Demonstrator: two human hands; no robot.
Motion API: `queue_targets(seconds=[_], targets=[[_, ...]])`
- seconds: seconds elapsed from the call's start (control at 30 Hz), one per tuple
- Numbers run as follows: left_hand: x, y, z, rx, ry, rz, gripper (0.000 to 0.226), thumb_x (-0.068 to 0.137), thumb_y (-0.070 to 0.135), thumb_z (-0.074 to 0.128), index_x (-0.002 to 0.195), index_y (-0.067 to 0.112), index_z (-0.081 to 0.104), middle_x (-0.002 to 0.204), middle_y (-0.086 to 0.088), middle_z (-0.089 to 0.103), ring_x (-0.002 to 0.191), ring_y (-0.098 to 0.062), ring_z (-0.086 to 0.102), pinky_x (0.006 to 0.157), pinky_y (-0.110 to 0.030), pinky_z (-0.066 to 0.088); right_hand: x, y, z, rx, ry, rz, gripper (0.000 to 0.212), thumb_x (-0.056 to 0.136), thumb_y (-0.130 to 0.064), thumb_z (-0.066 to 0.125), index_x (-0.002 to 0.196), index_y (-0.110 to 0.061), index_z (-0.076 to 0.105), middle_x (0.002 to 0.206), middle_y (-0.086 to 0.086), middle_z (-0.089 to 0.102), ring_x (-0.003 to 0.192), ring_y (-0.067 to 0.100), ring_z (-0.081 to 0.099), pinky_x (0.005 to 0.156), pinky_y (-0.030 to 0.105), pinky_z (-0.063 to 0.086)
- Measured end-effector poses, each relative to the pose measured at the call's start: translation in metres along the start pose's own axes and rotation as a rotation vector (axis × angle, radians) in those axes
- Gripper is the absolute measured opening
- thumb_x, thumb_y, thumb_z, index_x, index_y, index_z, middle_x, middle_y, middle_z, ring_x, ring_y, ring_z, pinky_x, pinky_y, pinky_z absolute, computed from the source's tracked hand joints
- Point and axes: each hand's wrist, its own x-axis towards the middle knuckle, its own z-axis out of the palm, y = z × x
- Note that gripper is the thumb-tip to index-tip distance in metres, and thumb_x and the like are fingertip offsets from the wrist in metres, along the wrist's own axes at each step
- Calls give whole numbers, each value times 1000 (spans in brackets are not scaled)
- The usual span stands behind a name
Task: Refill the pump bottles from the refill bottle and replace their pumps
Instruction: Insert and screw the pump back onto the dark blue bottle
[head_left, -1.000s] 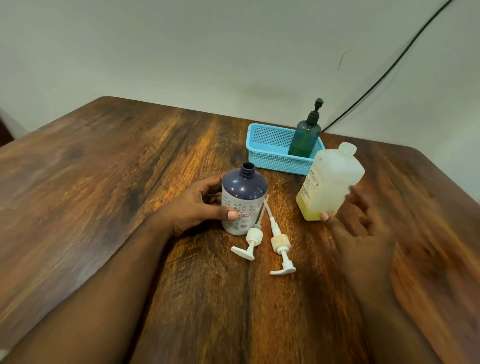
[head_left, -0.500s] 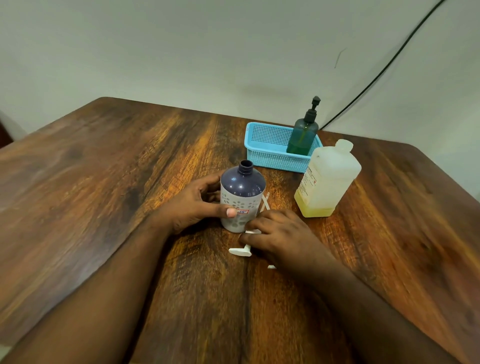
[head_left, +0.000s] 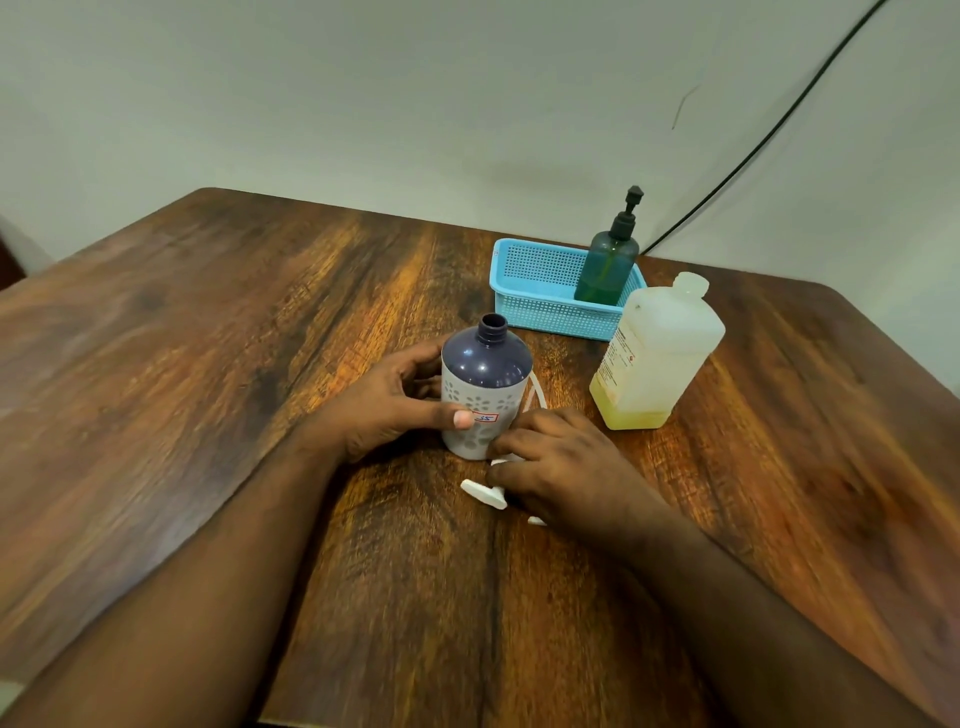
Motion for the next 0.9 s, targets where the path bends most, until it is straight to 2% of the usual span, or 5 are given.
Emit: queue_targets(seconds=[0.2, 0.33, 0.5, 0.7, 0.9], targets=[[1, -2, 0, -14, -5, 10, 74, 70, 17, 84, 138, 22, 55, 136, -3, 62, 128, -23, 57, 110, -53, 41, -13, 0, -43, 493, 322, 245, 32, 79, -2, 71, 109, -13, 70, 112, -5, 68, 107, 7, 60, 89, 27, 50], [3, -4, -2, -9, -3, 12, 76, 67, 23, 87, 137, 26, 56, 138, 0, 61, 130, -22, 55, 111, -53, 40, -16, 4, -89, 690, 596, 395, 25, 86, -21, 67, 111, -20, 67, 113, -15, 65, 109, -4, 59, 88, 7, 45], [3, -3, -3, 4, -2, 16, 74, 65, 32, 89, 133, 36, 59, 138, 6, 61, 128, -14, 56, 109, -48, 42, -5, 13, -121, 822, 901, 437, 25, 87, -8, 66, 111, -15, 64, 109, -7, 69, 108, 8, 65, 88, 20, 54], [1, -1, -2, -25, -9, 21, 68, 66, 26, 88, 127, 39, 63, 135, 5, 63, 127, -15, 58, 105, -41, 47, 6, 18, -126, 824, 941, 458, 24, 88, -18, 66, 112, -12, 67, 111, 1, 71, 108, 16, 66, 88, 40, 57], [1, 0, -2, -23, -17, 33, 66, 67, 25, 86, 127, 41, 62, 135, 8, 63, 125, -11, 58, 96, -27, 52, 12, 18, -123, 923, 922, 477, 20, 87, -17, 68, 107, -19, 69, 104, -10, 74, 103, 8, 68, 84, 28, 58]])
